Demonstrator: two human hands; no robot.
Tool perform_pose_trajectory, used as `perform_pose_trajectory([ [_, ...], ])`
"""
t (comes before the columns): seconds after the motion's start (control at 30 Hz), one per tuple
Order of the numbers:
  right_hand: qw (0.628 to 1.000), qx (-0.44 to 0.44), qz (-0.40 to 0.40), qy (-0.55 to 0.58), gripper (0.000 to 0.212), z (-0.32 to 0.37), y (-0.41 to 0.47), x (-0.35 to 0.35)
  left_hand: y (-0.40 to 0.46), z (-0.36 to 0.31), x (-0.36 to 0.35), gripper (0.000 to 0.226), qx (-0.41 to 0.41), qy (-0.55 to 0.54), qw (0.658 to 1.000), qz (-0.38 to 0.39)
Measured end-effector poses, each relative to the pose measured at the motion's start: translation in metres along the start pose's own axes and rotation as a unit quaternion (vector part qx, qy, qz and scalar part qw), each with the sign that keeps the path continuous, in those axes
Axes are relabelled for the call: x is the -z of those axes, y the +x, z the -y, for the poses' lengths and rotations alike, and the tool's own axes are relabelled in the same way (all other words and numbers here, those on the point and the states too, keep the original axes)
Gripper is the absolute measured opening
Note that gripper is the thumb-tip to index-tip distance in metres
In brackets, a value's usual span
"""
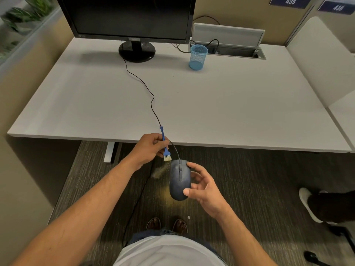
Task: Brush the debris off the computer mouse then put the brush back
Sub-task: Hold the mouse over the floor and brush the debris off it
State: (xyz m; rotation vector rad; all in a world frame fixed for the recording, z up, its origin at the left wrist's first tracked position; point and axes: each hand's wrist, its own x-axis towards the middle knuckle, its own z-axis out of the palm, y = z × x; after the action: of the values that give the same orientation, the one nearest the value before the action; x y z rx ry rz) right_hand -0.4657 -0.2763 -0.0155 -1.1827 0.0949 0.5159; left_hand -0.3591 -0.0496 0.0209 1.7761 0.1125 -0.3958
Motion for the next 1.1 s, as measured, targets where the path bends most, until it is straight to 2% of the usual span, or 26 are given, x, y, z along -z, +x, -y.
perform_pose_trajectory([
  [0.27,1.000,0.004,-0.001,-0.008,0.077,0.001,0.000,-0.006,0.001,-0.009,-0.020,0.008,0.003,-0.005,1.000,0.011],
  [0.5,0.999,0.012,-0.012,0.030,0.081,-0.001,-0.002,0.003,-0.002,-0.007,-0.008,0.014,0.013,0.028,0.999,0.040],
  [0.73,1.000,0.003,0.004,0.016,0.081,0.000,0.001,-0.002,-0.002,-0.007,-0.009,0.009,-0.006,-0.012,1.000,-0.017],
  [1.1,1.000,0.002,-0.009,0.014,0.083,0.004,0.003,-0.001,-0.005,0.000,-0.006,0.009,0.007,0.016,1.000,0.014],
])
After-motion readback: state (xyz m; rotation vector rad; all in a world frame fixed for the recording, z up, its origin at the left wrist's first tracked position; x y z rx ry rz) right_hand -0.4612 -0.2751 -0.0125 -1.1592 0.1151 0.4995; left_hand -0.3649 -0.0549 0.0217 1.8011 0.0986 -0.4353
